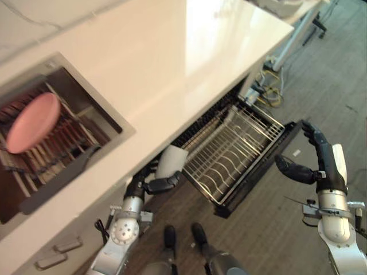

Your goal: Place the dishes in the dishwasher.

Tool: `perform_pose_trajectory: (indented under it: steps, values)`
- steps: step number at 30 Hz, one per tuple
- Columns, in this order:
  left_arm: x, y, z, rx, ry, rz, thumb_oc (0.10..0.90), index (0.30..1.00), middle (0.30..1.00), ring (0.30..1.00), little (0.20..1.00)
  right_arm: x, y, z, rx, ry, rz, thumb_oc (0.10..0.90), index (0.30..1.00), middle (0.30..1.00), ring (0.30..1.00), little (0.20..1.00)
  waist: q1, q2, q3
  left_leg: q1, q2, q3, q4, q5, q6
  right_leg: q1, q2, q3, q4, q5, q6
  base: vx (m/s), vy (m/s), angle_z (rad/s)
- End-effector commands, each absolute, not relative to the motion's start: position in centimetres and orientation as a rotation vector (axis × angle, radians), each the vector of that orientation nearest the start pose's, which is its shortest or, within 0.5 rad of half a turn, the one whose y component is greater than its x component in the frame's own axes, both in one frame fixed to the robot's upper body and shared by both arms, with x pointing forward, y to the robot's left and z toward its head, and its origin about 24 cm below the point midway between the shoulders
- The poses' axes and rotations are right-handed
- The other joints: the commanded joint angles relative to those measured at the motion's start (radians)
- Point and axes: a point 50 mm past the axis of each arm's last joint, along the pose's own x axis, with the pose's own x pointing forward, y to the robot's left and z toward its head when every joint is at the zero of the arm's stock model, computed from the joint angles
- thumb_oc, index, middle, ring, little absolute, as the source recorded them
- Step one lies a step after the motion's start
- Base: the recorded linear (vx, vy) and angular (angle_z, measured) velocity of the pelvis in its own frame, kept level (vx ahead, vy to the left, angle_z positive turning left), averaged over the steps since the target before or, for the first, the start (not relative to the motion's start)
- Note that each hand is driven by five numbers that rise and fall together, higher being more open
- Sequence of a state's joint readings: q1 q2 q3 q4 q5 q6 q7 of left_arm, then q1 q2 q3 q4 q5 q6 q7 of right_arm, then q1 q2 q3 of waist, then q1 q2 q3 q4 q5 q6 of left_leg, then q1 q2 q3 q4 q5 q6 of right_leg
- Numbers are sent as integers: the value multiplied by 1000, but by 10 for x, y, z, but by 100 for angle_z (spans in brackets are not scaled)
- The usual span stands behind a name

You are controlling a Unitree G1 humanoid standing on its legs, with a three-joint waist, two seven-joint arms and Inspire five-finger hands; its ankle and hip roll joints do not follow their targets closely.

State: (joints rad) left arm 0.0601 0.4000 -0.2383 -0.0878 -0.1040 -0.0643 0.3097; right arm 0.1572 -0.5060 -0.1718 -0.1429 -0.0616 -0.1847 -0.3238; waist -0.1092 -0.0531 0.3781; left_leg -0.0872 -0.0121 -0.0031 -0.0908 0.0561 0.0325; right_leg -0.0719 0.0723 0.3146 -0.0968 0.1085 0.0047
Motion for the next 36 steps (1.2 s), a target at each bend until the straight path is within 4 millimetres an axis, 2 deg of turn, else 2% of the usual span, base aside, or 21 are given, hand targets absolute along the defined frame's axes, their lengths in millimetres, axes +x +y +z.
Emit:
perform_pose_trajectory:
  steps: [1,3,6,9,10,11,12,13,14,16,17,20,23,25,26,27,28,29,31,34,36]
  values:
    - [248,188,197,258,-833,154,400,300,300,300,300,225,-274,141,-534,-516,-415,800,900,900,900,900,31,-80,-161,7,-1,67,32,-106,-32,-59,15,31,56,-66,177,-74,-28,-25]
    - [248,189,199,254,-841,157,400,300,300,300,300,227,-270,140,-528,-518,-404,800,900,900,900,900,52,-77,-173,-17,15,83,30,-89,-40,-43,-19,-50,68,-97,175,-147,-30,-36]
    - [248,191,201,235,-850,182,400,300,300,300,300,230,-269,141,-490,-525,-423,800,900,900,900,900,89,-60,-178,-42,44,115,14,-60,-56,24,-121,-156,97,-138,169,-221,-49,-35]
    - [249,192,203,220,-853,194,400,300,300,300,300,234,-265,143,-475,-532,-422,800,900,900,900,900,119,-50,-196,-58,58,130,22,-47,-67,83,-213,-167,141,-132,179,-196,-71,-45]
    - [249,192,203,220,-853,194,400,300,300,300,300,234,-265,143,-475,-532,-422,800,900,900,900,900,119,-50,-196,-58,58,130,22,-47,-67,83,-213,-167,141,-132,179,-106,-110,-11]
    - [249,190,203,209,-854,189,400,300,300,300,300,235,-264,141,-482,-519,-415,800,900,900,900,900,128,-57,-206,-64,57,128,28,-40,-71,110,-232,-146,148,-117,190,-116,-128,15]
    - [248,193,201,229,-842,206,400,300,300,300,300,233,-262,140,-477,-512,-404,800,900,900,900,900,148,-82,-216,-56,50,149,41,-42,-76,113,-245,-174,72,-114,220,-116,-128,15]
    - [248,193,201,229,-842,206,400,300,300,300,300,233,-262,140,-477,-512,-404,800,900,900,900,900,148,-82,-216,-56,50,149,41,-42,-76,113,-245,-174,72,-114,220,-120,-131,-3]
    - [247,196,198,248,-827,224,400,300,300,300,300,233,-260,141,-465,-515,-389,800,900,900,900,900,155,-88,-214,-60,53,159,47,-33,-82,110,-222,-214,36,-142,215,-101,-137,-25]
    - [245,198,197,249,-826,234,400,300,300,300,300,234,-260,140,-452,-511,-386,800,900,900,900,900,152,-80,-206,-61,56,154,45,-17,-91,113,-202,-221,29,-157,201,-136,-165,-12]
    - [244,199,194,236,-815,248,400,300,300,300,300,232,-261,136,-382,-498,-386,800,900,900,900,900,152,-61,-190,-74,64,143,43,25,-104,112,-165,-218,21,-168,166,-145,-190,8]
    - [242,201,190,223,-797,270,400,300,300,300,300,226,-261,128,-232,-471,-375,800,900,900,900,900,146,-32,-159,-71,65,120,52,49,-128,136,-138,-257,16,-181,132,-100,-204,34]
    - [241,199,194,203,-824,269,400,300,300,300,300,222,-263,126,-148,-470,-376,800,900,900,900,900,140,-25,-122,-101,40,84,184,15,-147,156,-137,-285,14,-190,110,-158,-174,51]
    - [241,198,201,204,-866,280,400,300,300,300,300,226,-261,127,-81,-480,-353,800,900,900,900,900,138,-38,-111,-109,10,12,278,-59,-145,140,-149,-290,29,-176,103,-198,-111,35]
    - [241,198,201,205,-867,281,400,300,300,300,300,226,-261,127,-79,-481,-352,800,900,900,900,900,135,-37,-111,-114,10,9,289,-68,-144,141,-148,-293,31,-179,104,-141,-37,18]
    - [238,197,206,238,-904,303,400,300,300,300,300,229,-257,129,-18,-494,-327,800,900,900,900,900,121,-47,-126,-84,20,10,325,-132,-129,124,-165,-297,49,-173,110,-100,56,6]
    - [238,198,207,247,-912,312,400,300,300,300,300,228,-255,131,13,-508,-317,800,900,900,900,900,114,-26,-141,-61,43,9,272,-104,-128,115,-150,-298,61,-172,117,-105,52,0]
    - [238,198,207,247,-912,312,400,300,300,300,300,228,-255,131,13,-508,-317,800,900,900,900,900,114,-26,-141,-61,43,9,272,-104,-128,115,-150,-298,61,-172,117,19,97,-9]
    - [238,196,206,243,-910,320,400,300,300,300,300,226,-251,136,94,-549,-289,800,900,900,900,900,98,5,-183,20,67,38,140,-79,-123,114,-135,-309,71,-176,124,82,90,-5]
    - [245,186,210,244,-928,281,400,300,300,300,300,230,-240,137,227,-566,-235,800,900,900,900,900,89,16,-212,82,63,53,37,-56,-122,114,-140,-315,89,-180,129,9,110,-13]
    - [251,174,214,253,-938,230,400,300,300,300,300,237,-216,133,610,-571,-95,800,900,900,900,900,88,21,-220,99,66,73,20,-50,-125,119,-143,-323,91,-183,132,-11,95,2]
